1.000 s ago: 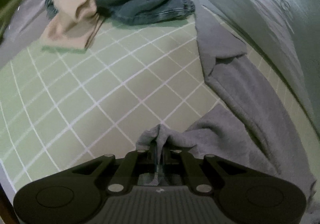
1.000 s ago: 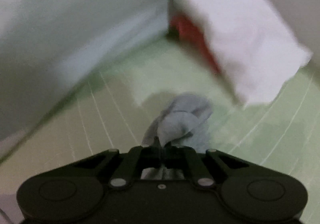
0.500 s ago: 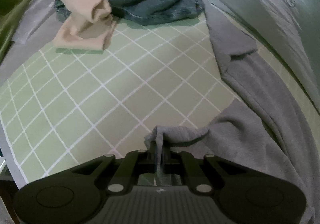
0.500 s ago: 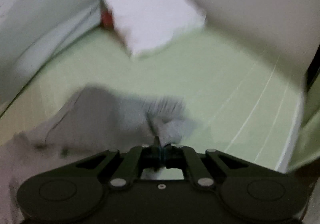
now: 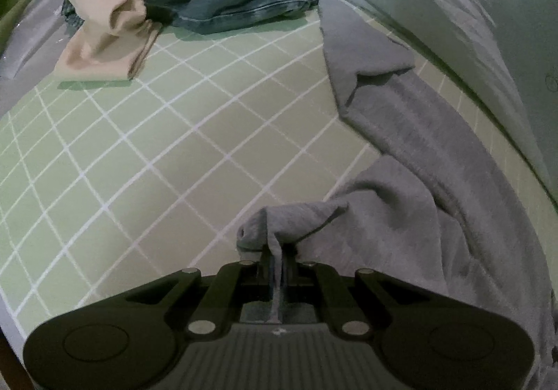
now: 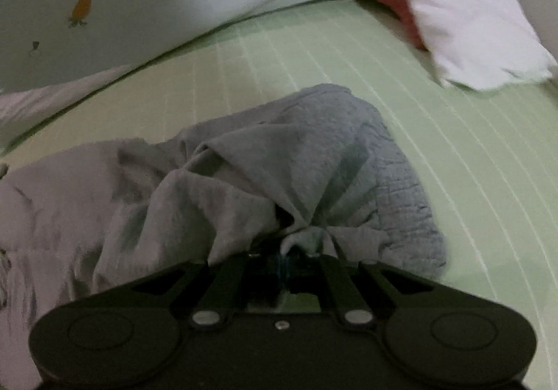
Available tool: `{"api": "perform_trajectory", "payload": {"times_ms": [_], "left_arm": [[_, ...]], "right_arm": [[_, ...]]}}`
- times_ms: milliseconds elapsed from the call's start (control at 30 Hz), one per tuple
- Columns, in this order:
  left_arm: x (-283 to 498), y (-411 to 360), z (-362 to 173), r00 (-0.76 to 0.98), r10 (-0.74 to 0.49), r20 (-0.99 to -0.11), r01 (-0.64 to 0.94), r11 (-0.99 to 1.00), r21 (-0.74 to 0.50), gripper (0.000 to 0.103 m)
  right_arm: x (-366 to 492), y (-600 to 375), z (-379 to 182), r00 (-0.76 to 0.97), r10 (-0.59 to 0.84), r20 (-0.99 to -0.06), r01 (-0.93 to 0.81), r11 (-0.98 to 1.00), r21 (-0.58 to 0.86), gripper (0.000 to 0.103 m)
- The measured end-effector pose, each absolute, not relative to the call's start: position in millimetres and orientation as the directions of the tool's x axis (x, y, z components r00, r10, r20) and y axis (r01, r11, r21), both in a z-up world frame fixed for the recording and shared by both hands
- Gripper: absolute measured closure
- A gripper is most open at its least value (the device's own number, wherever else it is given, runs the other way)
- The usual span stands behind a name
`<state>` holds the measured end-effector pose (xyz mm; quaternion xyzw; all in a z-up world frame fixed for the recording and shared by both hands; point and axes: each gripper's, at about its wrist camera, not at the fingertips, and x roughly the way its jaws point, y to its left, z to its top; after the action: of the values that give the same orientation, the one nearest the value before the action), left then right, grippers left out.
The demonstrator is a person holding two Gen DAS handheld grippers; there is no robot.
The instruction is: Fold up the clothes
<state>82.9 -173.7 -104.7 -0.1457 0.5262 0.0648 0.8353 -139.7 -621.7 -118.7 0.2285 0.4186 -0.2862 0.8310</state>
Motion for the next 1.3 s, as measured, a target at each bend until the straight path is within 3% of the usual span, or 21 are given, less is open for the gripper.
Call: {"api": "perform_trajectory", "payload": {"times_ms": [233,367,533,667,833,867,900,933,1000,1067,1167,1300], "left_arm": [[131,-207,-108,0.466,-0.142,-0.873,-0.241,0.929,-0.280,0.099],[139,-214,-81,0.536,-0.153,-0.830,-0.188,0.937,-0.295,0.100],[98,-156,-43,0.637,-0.008,-0.771,-0.255,0.942,-0.220,0.100],[56,-85,-34,0.639,0.130,-0.758,-0.398,0.899,-0.181,0.100],[20,-37,-69,0.517,0.162,-0.841,-0.532,0.830,-0.167,0.098],[16,-39,-72,0.507,0.162,-0.847,-0.528,0.834,-0.157,0.091],[13,-42,-75,0.497,0.162,-0.853,-0.524,0.839,-0.147,0.078],[10,-46,-76,0.494,0.159,-0.855,-0.515,0.845,-0.141,0.069],[7,-59,-73,0.513,0.143,-0.846,-0.476,0.868,-0.142,0.044],[5,-76,-68,0.542,0.131,-0.830,-0.413,0.902,-0.128,0.031],[2,-105,-59,0.572,0.113,-0.813,-0.322,0.942,-0.096,0.024],[-2,-150,-60,0.577,0.056,-0.815,-0.225,0.970,-0.093,0.022]], "right_arm": [[-32,-662,-125,0.511,-0.345,-0.788,0.670,0.734,0.113,0.100],[-7,-677,-102,0.529,-0.409,-0.744,0.686,0.722,0.090,0.100],[-85,-675,-28,0.594,-0.565,-0.573,0.741,0.661,0.118,0.100],[-178,-664,-7,0.514,-0.677,-0.527,0.826,0.556,0.091,0.100],[-255,-644,-60,0.407,-0.576,-0.709,0.876,0.466,0.125,0.100],[-262,-636,-73,0.395,-0.538,-0.745,0.876,0.466,0.128,0.099],[-270,-628,-84,0.383,-0.501,-0.776,0.876,0.464,0.133,0.099],[-279,-620,-92,0.378,-0.474,-0.795,0.879,0.454,0.147,0.093],[-291,-613,-95,0.387,-0.450,-0.805,0.884,0.430,0.185,0.068],[-301,-610,-88,0.408,-0.472,-0.782,0.883,0.420,0.207,0.042],[-293,-618,-75,0.425,-0.521,-0.740,0.878,0.435,0.198,0.024],[-303,-640,-76,0.423,-0.560,-0.712,0.885,0.425,0.191,0.022]]}}
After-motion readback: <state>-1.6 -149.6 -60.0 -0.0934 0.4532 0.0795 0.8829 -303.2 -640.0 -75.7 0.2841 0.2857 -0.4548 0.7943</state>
